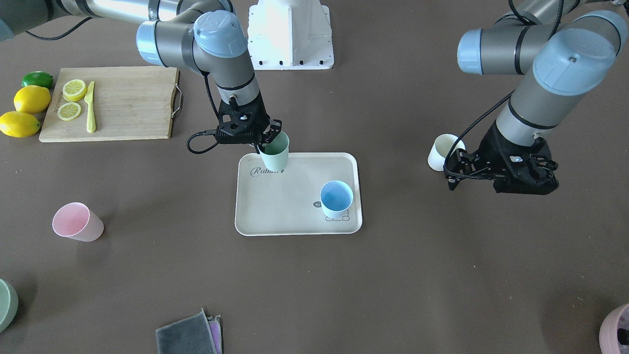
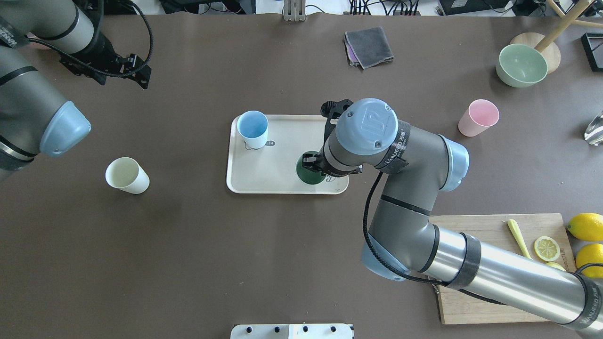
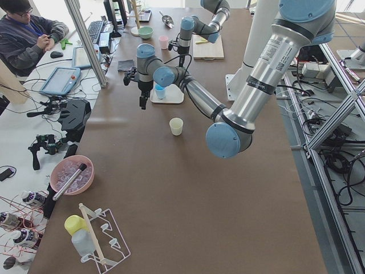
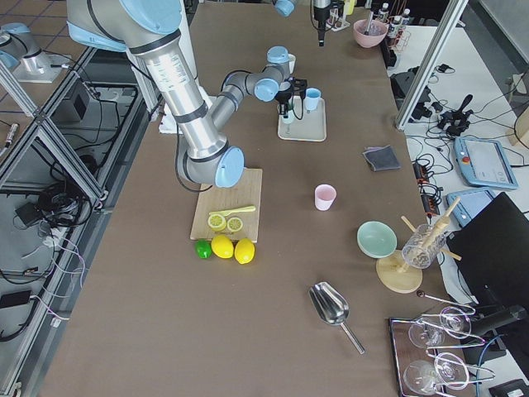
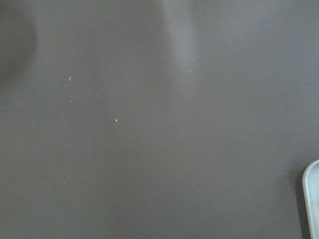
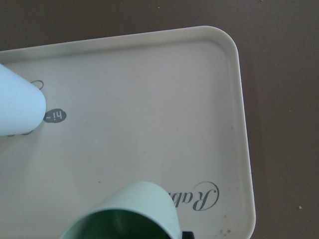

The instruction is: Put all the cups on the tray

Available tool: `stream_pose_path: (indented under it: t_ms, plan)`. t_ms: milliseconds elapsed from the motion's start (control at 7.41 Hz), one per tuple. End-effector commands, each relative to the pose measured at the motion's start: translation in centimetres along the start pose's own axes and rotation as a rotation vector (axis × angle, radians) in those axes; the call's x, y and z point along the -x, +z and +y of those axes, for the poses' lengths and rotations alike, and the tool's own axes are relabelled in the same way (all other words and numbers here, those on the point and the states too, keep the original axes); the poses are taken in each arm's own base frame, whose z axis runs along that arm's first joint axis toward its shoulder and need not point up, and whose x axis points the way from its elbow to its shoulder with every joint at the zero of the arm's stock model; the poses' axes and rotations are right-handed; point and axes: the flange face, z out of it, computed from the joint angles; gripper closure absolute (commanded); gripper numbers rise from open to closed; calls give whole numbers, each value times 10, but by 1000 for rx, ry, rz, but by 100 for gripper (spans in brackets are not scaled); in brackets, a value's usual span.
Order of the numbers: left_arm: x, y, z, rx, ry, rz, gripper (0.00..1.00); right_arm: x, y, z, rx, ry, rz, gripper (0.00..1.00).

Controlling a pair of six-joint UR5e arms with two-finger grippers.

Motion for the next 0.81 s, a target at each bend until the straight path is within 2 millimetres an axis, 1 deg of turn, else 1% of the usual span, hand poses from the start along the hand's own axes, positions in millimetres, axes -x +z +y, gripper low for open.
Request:
stream_pose_path:
  t_ms: [0,135,270,405,540,675]
  plan:
    - [-1,1,1,2,1,1,2,-3,0,-10,-10,6,6,39]
    - [-2,2,1,3,2,1,2,-6,-3,-18,-20,-28,5,1]
    - [-3,3,2,5,4,1,2,-9,-11,-29,-30,-39,0,0]
    - [-4,2,4,5,3,4,2,-15,-27,-47,-34,-33,-15,0]
    - [0,2,10,6,-10,3,2,-33,-52,-77,-10,-36,-38,0]
    - [5,1,19,8,-49,3,2,-56,-69,-106,1,-53,-28,0]
